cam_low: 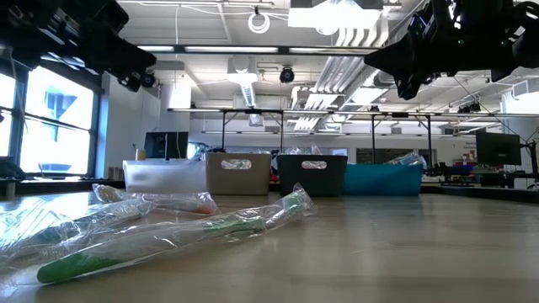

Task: Pick & Place Toothbrushes
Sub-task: Put the orange toothbrush into the dark green bin

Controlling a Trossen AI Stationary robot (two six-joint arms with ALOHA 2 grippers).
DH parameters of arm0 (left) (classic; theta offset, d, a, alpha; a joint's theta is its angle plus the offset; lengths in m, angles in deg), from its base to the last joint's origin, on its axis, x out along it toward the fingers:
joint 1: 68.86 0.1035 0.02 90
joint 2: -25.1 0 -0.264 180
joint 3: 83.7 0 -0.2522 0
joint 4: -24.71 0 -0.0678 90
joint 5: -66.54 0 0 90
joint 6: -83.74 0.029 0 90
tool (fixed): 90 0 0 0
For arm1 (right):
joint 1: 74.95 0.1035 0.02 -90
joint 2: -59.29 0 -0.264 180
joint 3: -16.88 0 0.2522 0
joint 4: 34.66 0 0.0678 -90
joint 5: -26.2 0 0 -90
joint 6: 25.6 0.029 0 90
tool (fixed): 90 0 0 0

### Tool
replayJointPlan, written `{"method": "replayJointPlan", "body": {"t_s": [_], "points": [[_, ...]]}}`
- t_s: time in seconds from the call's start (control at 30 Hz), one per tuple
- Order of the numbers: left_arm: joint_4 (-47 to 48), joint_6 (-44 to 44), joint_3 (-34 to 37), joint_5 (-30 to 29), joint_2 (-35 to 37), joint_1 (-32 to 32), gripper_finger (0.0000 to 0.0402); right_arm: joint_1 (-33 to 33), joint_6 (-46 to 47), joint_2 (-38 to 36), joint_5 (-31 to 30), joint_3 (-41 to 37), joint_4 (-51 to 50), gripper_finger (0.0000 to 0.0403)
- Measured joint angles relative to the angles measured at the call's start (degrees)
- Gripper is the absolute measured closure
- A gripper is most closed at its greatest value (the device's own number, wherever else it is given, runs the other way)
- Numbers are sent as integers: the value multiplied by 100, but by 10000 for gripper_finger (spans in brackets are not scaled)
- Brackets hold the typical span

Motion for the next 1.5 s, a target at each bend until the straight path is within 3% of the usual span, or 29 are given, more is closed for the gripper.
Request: {"method": "replayJointPlan", "body": {"t_s": [0.17, 0.37, 0.6, 0.73, 1.13, 1.5], "points": [[-387, 412, 0, -720, -290, -987, 400, -1, 20, 0, -2, 2, 0, 401], [-462, 560, 0, -2078, -561, -1916, 401, -1, 20, 0, -2, 2, 0, 400], [-368, 558, -229, -2703, -1056, -2629, 401, -1, 20, 0, -2, 2, -2, 400], [223, 556, -632, -3087, -1483, -2866, 401, -1, 20, 2, -2, 2, -1, 400], [637, 553, -1416, -2852, -2803, -2939, 391, -1, 11, 2, -2, 4, -12, 400], [739, 506, -1453, -2851, -3432, -2937, 272, -1, 0, 2, -2, 4, -48, 400]]}}
